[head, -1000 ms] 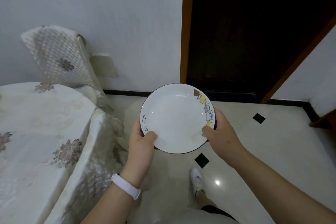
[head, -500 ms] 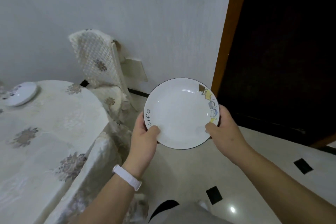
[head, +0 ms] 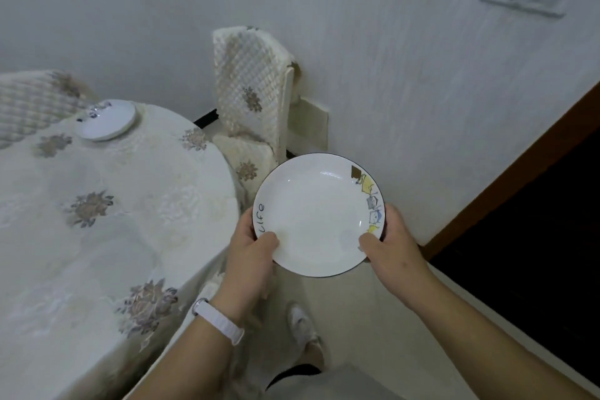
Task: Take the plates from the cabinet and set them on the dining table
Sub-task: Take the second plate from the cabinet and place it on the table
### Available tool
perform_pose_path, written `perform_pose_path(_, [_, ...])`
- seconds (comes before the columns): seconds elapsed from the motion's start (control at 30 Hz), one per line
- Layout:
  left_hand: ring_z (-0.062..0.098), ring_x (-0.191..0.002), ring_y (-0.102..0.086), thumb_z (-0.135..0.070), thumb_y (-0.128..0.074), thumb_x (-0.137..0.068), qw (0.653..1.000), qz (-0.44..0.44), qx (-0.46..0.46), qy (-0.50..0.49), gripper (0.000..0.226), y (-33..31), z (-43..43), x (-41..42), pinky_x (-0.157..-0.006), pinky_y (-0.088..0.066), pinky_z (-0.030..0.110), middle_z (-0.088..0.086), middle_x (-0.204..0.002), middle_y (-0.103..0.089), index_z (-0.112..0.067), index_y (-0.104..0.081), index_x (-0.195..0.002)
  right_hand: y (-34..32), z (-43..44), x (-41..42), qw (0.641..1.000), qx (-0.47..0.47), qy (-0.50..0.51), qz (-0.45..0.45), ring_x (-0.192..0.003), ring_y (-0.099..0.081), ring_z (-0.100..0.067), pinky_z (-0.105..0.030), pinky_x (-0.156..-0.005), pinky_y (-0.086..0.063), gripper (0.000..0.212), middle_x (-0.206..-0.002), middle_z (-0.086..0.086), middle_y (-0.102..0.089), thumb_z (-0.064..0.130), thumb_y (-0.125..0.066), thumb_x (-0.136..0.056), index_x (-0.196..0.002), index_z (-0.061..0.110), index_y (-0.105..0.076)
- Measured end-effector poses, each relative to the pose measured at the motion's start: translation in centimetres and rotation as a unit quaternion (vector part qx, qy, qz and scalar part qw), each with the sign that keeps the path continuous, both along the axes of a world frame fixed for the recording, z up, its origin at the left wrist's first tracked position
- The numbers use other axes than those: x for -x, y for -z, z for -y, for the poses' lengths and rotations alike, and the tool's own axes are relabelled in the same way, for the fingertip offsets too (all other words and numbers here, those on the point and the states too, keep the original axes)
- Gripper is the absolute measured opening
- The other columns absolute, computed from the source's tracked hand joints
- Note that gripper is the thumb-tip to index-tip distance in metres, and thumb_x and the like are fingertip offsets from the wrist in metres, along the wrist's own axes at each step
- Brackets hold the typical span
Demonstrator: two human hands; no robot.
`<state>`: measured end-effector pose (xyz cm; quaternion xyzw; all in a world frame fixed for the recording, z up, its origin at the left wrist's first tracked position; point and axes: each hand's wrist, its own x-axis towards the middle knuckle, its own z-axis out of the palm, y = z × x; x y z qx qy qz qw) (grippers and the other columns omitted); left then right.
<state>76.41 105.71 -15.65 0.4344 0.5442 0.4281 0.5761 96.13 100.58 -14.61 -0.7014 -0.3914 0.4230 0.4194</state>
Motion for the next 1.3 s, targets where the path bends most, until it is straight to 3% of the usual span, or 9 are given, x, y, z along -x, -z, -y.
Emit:
perform_pose_path(0.07, [0.014, -0.092, -0.068, 0.002, -0.048, -0.075, 1.000, -0.005, 0.011, -0.024, 0.047, 0.4, -3.8, 0.5, -0.075, -0.058, 0.038, -0.011, -0.097, -0.074, -0.031, -0.063, -0.106, 0.0, -4.1, 0.3, 1.000, 0.000, -0.011, 0.009, -0.104, -0.058, -0.002, -0.035, -0.091, -0.052, 0.046, -0.111, 0.023, -0.062, 0.005, -0.052, -0.083, -0.115, 0.037, -0.050])
perform_pose_path(0.17, [0.022, -0.100, -0.067, -0.008, -0.049, -0.067, 0.998, 0.006, 0.020, -0.058, 0.052, 0.4, -7.8, 2.0, -0.080, -0.057, 0.046, -0.004, -0.106, -0.072, -0.031, -0.063, -0.111, -0.6, -9.5, 1.6, 0.999, 0.003, -0.039, 0.025, -0.102, -0.059, -0.005, -0.037, -0.090, -0.053, 0.043, -0.107, 0.023, -0.063, 0.006, -0.051, -0.083, -0.110, 0.039, -0.050])
perform_pose_path(0.33, [0.014, -0.086, -0.068, 0.010, -0.045, -0.080, 0.995, -0.002, 0.009, -0.095, 0.052, 0.0, -13.3, 5.4, -0.058, -0.052, 0.023, -0.005, -0.098, -0.073, -0.029, -0.062, -0.110, -0.8, -17.1, 4.5, 0.995, -0.004, -0.103, 0.016, -0.100, -0.060, -0.007, -0.042, -0.089, -0.055, 0.043, -0.108, 0.019, -0.063, 0.008, -0.051, -0.081, -0.114, 0.036, -0.050])
perform_pose_path(0.53, [0.008, -0.074, -0.066, 0.005, -0.045, -0.076, 0.982, -0.001, 0.012, -0.186, 0.052, 0.7, -14.6, 9.7, -0.053, -0.049, 0.022, -0.004, -0.092, -0.073, -0.028, -0.064, -0.111, 0.0, -22.3, 8.7, 0.978, 0.009, -0.208, -0.002, -0.100, -0.060, -0.005, -0.035, -0.084, -0.056, 0.049, -0.111, 0.015, -0.064, 0.002, -0.050, -0.082, -0.104, 0.045, -0.049])
perform_pose_path(0.7, [0.012, -0.076, -0.067, 0.009, -0.044, -0.080, 0.960, 0.005, 0.047, -0.275, 0.054, 1.6, -14.3, 12.4, -0.055, -0.052, 0.026, -0.003, -0.093, -0.074, -0.030, -0.065, -0.110, 1.2, -26.1, 12.1, 0.953, 0.024, -0.301, -0.007, -0.106, -0.058, -0.006, -0.034, -0.088, -0.054, 0.051, -0.112, 0.018, -0.061, 0.002, -0.050, -0.084, -0.125, 0.031, -0.048])
perform_pose_path(0.83, [0.015, -0.079, -0.069, 0.012, -0.045, -0.083, 0.936, 0.002, 0.074, -0.343, 0.057, 2.5, -14.5, 14.3, -0.057, -0.054, 0.027, -0.004, -0.094, -0.075, -0.032, -0.066, -0.113, 2.5, -29.4, 14.6, 0.924, 0.054, -0.378, 0.005, -0.102, -0.058, -0.004, -0.039, -0.090, -0.053, 0.049, -0.110, 0.020, -0.061, 0.005, -0.050, -0.084, -0.126, 0.030, -0.047])
perform_pose_path(1.0, [0.027, -0.095, -0.069, 0.009, -0.048, -0.086, 0.895, -0.006, 0.112, -0.432, 0.056, 3.7, -13.9, 15.2, -0.073, -0.060, 0.047, -0.002, -0.103, -0.075, -0.031, -0.062, -0.122, 3.8, -33.5, 18.2, 0.871, 0.063, -0.486, 0.012, -0.098, -0.059, -0.001, -0.025, -0.078, -0.049, 0.050, -0.106, 0.022, -0.063, 0.003, -0.049, -0.084, -0.122, 0.036, -0.046])
perform_pose_path(1.17, [0.033, -0.099, -0.068, 0.006, -0.052, -0.087, 0.841, -0.016, 0.154, -0.519, 0.049, 4.6, -12.5, 16.0, -0.083, -0.055, 0.052, 0.001, -0.101, -0.075, -0.032, -0.064, -0.116, 6.1, -36.1, 22.3, 0.797, 0.093, -0.595, 0.037, -0.098, -0.061, -0.012, -0.040, -0.087, -0.053, 0.057, -0.108, 0.021, -0.063, 0.014, -0.052, -0.084, -0.132, 0.042, -0.038])
perform_pose_path(1.3, [0.018, -0.082, -0.072, 0.012, -0.049, -0.086, 0.780, -0.002, 0.162, -0.604, 0.054, 5.2, -11.1, 16.8, -0.066, -0.059, 0.042, -0.003, -0.094, -0.076, -0.034, -0.066, -0.108, 8.2, -35.9, 25.8, 0.746, 0.109, -0.656, 0.036, -0.097, -0.061, -0.010, -0.044, -0.089, -0.053, 0.059, -0.107, 0.023, -0.063, 0.015, -0.052, -0.084, -0.134, 0.040, -0.036])
